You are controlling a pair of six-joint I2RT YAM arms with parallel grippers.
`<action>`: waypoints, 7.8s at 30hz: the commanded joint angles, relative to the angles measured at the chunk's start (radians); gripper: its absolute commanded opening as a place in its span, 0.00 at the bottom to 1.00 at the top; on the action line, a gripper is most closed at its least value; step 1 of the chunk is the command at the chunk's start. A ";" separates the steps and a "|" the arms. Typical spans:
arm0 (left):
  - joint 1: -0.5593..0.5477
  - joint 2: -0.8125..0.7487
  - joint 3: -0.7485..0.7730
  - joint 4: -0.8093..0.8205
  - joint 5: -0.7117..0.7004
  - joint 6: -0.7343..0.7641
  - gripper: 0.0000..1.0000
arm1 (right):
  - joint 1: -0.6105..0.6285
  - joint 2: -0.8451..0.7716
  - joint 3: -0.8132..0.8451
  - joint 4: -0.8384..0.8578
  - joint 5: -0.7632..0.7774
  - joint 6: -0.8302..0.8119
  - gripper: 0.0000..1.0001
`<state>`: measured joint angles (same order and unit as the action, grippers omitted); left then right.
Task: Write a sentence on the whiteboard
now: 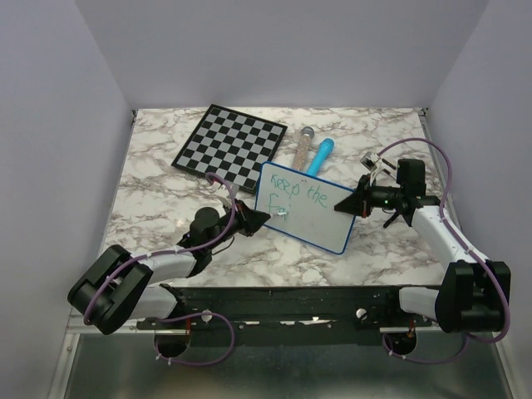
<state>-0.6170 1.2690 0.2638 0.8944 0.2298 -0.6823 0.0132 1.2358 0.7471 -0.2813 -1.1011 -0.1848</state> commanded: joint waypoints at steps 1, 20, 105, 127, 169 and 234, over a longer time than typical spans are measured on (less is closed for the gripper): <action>0.000 0.027 0.025 0.043 0.006 0.001 0.00 | 0.005 -0.022 0.026 0.007 -0.051 -0.005 0.01; -0.001 0.035 0.038 0.047 0.026 -0.003 0.00 | 0.005 -0.021 0.026 0.008 -0.051 -0.005 0.01; -0.082 -0.083 -0.011 0.024 -0.032 0.021 0.00 | 0.005 -0.019 0.026 0.007 -0.049 -0.007 0.01; -0.084 -0.005 0.049 -0.025 -0.041 0.049 0.00 | 0.005 -0.022 0.026 0.007 -0.054 -0.005 0.01; -0.084 0.004 0.109 -0.061 -0.066 0.056 0.00 | 0.005 -0.027 0.028 0.007 -0.055 -0.005 0.01; -0.075 0.043 0.187 -0.032 0.048 -0.020 0.00 | 0.007 -0.030 0.028 0.007 -0.055 -0.005 0.01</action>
<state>-0.6987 1.2858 0.3988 0.8131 0.2852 -0.6949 0.0132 1.2301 0.7471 -0.2855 -1.1027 -0.1921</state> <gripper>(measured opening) 0.186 0.045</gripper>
